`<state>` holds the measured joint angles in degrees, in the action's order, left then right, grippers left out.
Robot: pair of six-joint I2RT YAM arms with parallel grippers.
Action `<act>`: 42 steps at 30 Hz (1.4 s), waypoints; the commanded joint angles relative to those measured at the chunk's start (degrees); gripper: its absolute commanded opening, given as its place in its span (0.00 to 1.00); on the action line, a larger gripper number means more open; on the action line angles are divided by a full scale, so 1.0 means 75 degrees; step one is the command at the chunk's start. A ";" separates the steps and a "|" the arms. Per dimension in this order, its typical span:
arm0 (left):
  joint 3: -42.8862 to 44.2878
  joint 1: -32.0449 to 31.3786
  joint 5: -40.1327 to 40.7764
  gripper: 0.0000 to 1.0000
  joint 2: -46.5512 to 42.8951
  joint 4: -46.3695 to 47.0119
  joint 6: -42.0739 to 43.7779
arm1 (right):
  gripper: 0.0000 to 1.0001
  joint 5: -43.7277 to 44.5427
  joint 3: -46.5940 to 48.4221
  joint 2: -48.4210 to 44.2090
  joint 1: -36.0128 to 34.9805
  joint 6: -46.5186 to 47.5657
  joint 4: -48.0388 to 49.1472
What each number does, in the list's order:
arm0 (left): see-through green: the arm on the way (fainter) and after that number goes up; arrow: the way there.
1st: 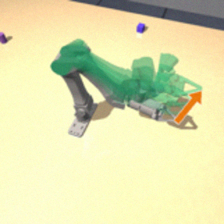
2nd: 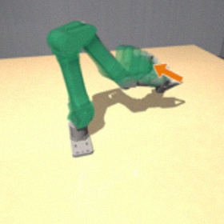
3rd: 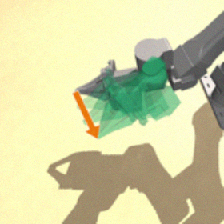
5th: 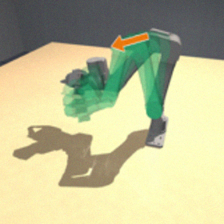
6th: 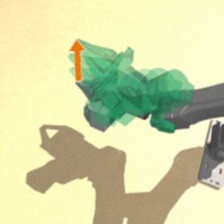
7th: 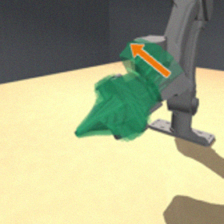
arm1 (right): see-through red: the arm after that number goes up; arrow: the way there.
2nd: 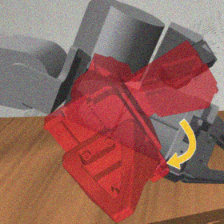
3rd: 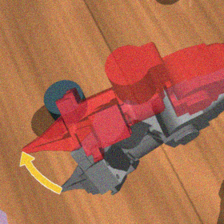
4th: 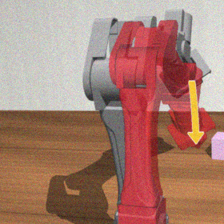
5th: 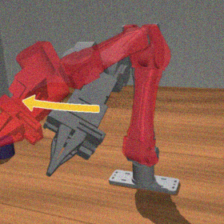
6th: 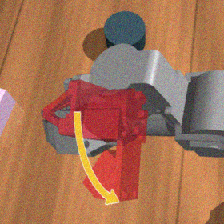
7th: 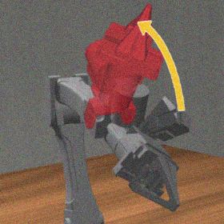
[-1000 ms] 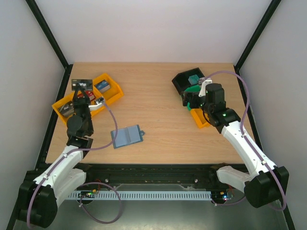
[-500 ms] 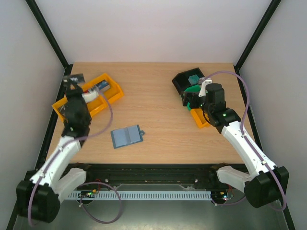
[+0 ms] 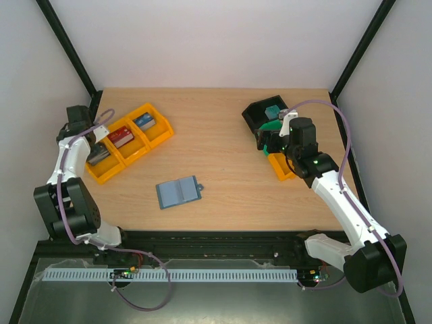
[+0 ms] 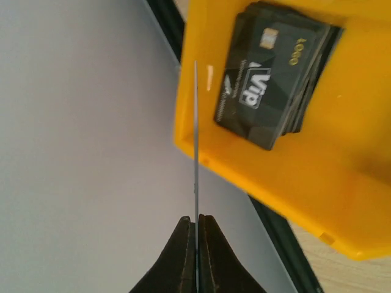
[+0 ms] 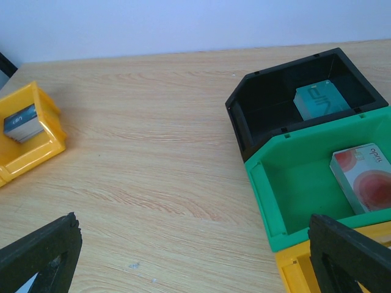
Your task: Take the credit cards out of the card holder
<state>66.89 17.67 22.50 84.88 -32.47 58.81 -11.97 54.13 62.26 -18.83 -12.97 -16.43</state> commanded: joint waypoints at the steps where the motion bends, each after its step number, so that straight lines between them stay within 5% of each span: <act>1: -0.0242 0.0068 -0.0259 0.02 0.0225 0.0619 0.0193 | 0.99 0.0113 -0.0003 0.0031 0.0015 0.0130 -0.0050; 6: -0.1214 0.0134 0.0262 0.02 0.0441 0.2199 0.1188 | 0.99 0.0113 0.0006 0.0104 0.0015 0.0168 -0.0021; 28: -0.0955 0.0379 -0.1582 0.02 0.0522 0.1279 0.1066 | 0.99 0.0048 0.0132 0.0368 0.0021 0.0262 -0.0082; 42: -0.1019 0.0364 -0.0502 0.02 0.1184 0.2484 0.1240 | 0.99 0.0025 0.0176 0.0382 0.0023 0.0302 -0.0095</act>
<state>59.29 20.18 16.38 91.96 -16.10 68.12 -11.90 54.15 64.84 -18.83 -11.40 -16.47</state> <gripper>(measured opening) 0.023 0.987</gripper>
